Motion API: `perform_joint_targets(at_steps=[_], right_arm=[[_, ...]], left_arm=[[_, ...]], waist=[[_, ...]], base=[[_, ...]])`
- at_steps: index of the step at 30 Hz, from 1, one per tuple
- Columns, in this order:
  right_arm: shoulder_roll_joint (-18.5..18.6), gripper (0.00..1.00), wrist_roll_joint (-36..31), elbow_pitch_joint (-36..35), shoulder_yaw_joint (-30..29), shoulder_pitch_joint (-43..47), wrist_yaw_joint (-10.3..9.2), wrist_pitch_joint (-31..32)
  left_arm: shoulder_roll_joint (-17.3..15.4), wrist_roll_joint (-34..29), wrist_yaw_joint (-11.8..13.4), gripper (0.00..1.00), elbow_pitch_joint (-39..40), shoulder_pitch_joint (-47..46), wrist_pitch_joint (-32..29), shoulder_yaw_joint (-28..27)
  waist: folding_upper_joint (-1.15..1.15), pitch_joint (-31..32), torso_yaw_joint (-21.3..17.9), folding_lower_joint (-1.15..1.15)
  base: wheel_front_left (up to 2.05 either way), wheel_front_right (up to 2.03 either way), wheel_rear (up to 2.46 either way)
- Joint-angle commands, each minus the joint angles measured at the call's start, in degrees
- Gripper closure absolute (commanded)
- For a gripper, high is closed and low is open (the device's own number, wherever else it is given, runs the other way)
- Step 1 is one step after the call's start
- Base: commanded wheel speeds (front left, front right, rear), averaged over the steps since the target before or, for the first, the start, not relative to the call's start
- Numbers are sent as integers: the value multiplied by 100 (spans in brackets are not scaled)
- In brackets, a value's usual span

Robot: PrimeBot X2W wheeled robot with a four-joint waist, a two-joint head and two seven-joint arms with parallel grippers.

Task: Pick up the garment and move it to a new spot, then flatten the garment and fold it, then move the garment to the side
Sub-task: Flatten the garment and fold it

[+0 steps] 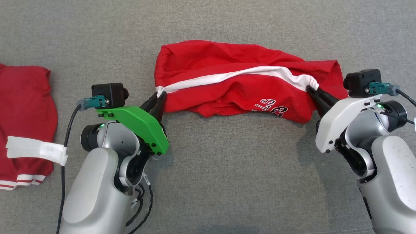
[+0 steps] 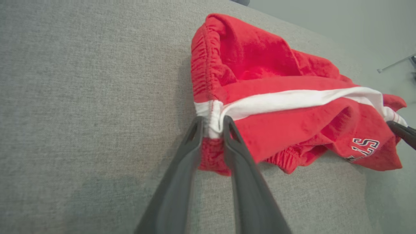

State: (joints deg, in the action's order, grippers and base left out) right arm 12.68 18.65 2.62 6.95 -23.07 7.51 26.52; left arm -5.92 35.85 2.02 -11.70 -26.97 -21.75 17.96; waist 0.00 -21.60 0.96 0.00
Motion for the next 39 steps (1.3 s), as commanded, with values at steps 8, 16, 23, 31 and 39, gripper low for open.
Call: perform_joint_targets(at_steps=[8, 16, 23, 31, 39], right_arm=[[14, 100, 1, -83, -5, -56, -4, -180], [64, 100, 49, -486, -180, -132, -4, -433], [240, 100, 48, -589, -142, 95, -4, -208], [223, 0, 169, -541, -60, 418, -4, -79], [180, 0, 112, -544, -55, 418, -4, -147]], left_arm=[[25, -23, -29, 100, 35, -148, 304, -43], [52, 49, -64, 100, 281, -200, 628, -124], [67, 34, -25, 100, 274, -96, 646, -15], [-20, -111, 111, 0, 165, 101, 531, 121], [-96, -139, 159, 0, 219, -27, 505, 119]], waist=[[0, 19, 3, 0], [0, 120, 18, 0], [0, 224, 22, 0], [0, 184, 29, 0], [0, 190, 6, 0]], base=[[0, 0, 0], [0, 0, 0], [0, 0, 0], [0, 0, 0], [0, 0, 0]])
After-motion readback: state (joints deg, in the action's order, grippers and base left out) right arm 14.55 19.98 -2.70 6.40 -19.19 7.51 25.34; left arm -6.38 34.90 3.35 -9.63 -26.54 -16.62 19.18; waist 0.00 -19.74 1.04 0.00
